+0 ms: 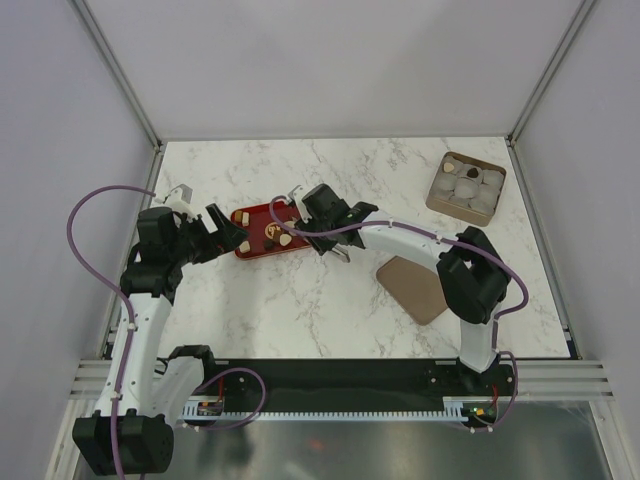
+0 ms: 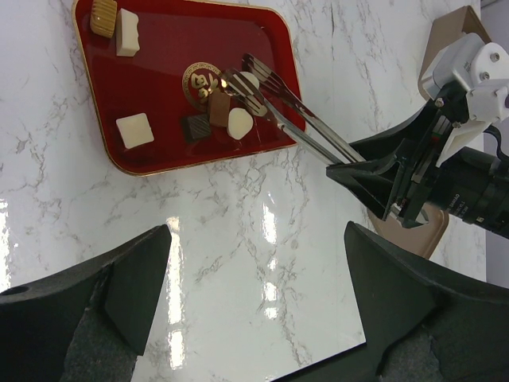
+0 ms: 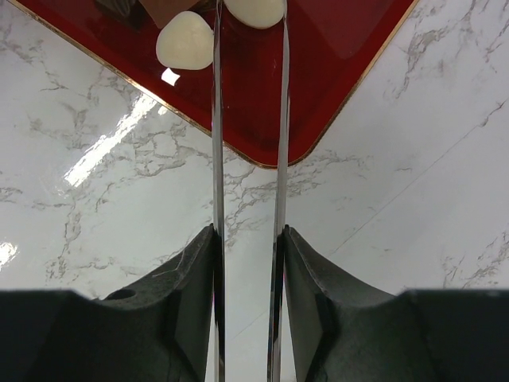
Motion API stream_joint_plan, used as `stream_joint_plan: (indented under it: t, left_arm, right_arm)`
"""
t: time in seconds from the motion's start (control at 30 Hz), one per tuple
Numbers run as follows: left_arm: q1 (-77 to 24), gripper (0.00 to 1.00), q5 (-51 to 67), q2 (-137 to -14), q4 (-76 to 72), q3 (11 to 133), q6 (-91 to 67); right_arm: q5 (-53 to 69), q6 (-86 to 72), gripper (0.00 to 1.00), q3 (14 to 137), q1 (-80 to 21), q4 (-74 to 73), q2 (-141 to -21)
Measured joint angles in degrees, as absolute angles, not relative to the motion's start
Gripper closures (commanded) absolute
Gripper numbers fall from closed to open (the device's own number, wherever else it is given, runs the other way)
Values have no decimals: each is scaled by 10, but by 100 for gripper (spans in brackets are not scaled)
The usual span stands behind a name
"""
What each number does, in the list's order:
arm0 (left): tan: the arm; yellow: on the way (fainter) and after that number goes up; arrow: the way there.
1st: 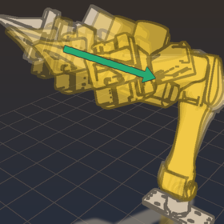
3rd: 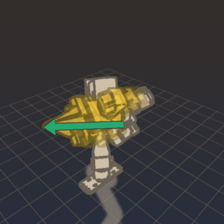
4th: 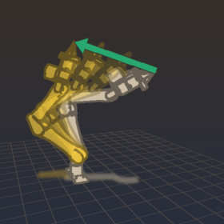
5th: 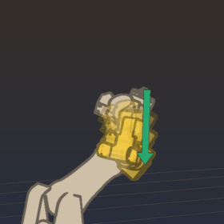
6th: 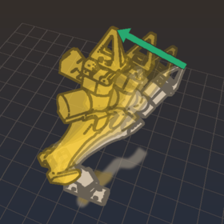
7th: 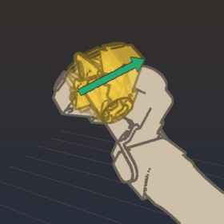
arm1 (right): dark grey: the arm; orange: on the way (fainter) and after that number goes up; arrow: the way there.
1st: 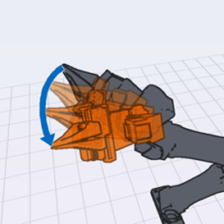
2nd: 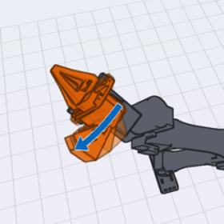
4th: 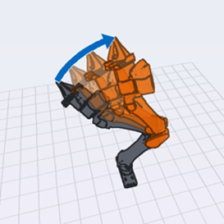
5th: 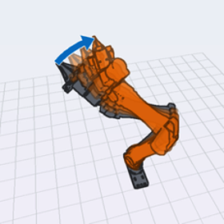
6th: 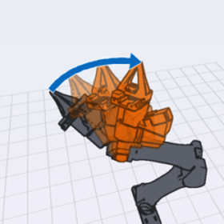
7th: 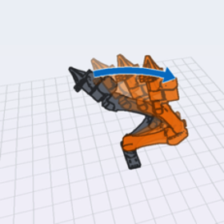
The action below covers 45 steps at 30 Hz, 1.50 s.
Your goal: Pack the chocolate
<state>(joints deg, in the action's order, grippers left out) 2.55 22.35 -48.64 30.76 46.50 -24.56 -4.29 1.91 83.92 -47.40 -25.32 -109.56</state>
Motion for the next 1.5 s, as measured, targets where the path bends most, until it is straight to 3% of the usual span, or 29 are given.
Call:
stream_joint_plan:
  t: [0.77, 1.5]
  left_arm:
    - [25, 2, 210, -486, 309, 465, -246]
    - [25, 2, 211, -485, 309, 465, -246]
  right_arm:
    - [-34, -31, 61, 895, -427, -318, -1078]
    - [-70, -85, 63, 884, -104, -354, -966]
